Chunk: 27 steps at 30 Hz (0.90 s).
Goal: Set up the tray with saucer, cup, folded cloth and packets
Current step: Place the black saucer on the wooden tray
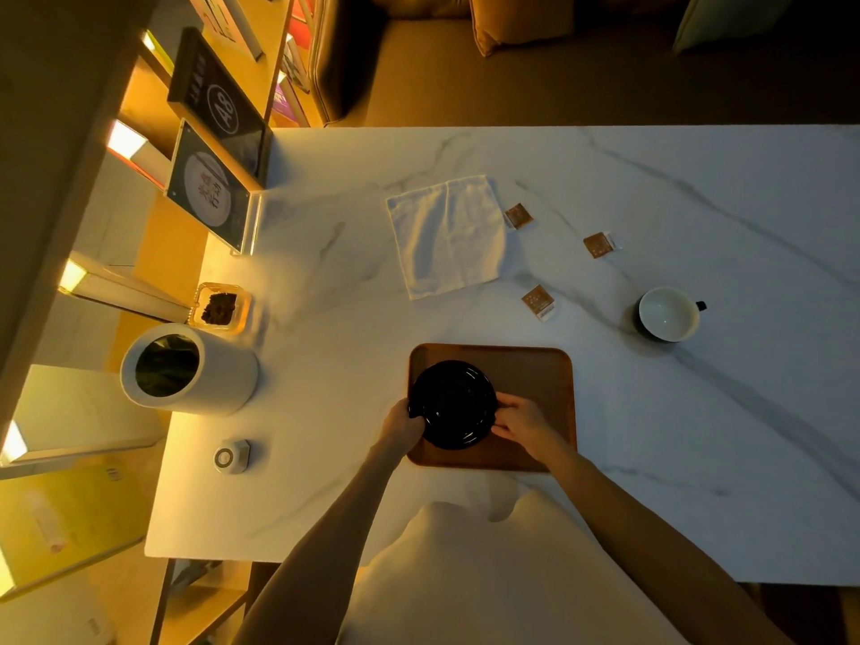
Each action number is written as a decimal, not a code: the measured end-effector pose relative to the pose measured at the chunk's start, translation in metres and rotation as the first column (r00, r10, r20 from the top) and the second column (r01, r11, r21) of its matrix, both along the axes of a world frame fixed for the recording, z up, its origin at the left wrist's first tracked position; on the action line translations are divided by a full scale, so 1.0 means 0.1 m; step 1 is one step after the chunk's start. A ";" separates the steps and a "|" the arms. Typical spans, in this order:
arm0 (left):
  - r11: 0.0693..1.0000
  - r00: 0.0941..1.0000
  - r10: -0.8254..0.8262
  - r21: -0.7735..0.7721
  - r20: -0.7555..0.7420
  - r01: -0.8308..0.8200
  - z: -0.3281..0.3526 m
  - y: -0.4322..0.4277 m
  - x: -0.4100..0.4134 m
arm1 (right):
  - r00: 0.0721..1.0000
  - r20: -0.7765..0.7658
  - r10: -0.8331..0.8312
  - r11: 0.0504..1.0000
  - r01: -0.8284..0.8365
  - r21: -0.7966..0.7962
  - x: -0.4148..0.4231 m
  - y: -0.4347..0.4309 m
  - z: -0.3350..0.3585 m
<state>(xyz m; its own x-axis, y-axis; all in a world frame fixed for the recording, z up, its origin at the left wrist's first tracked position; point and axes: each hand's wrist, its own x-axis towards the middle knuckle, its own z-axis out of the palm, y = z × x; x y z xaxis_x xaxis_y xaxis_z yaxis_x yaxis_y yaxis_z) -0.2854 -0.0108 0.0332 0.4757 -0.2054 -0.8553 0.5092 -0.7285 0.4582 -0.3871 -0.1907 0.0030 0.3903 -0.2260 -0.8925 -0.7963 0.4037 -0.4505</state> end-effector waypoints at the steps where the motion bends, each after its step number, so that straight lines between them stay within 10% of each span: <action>1: 1.000 1.000 -0.002 -0.001 0.003 0.002 0.00 0.00 0.00 | 1.000 -0.001 0.001 1.000 -0.001 0.001 0.00 0.00 0.00; 19: 0.999 1.000 -0.015 0.046 -0.013 0.015 -0.05 0.03 0.04 | 0.993 -0.029 0.116 0.993 -0.117 -0.004 0.04 0.03 0.01; 27: 0.976 0.968 -0.193 0.132 0.163 0.172 0.10 0.03 0.00 | 0.932 -0.008 0.362 0.892 -0.349 -0.286 -0.11 -0.04 0.24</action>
<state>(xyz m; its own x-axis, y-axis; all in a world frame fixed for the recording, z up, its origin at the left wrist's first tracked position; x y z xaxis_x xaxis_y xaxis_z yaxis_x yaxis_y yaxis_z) -0.2851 -0.0073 0.0436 0.5829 -0.2069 -0.7858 0.2825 -0.8551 0.4347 -0.3983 -0.1952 0.0275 0.5287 -0.3006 -0.7938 -0.8398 -0.0495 -0.5406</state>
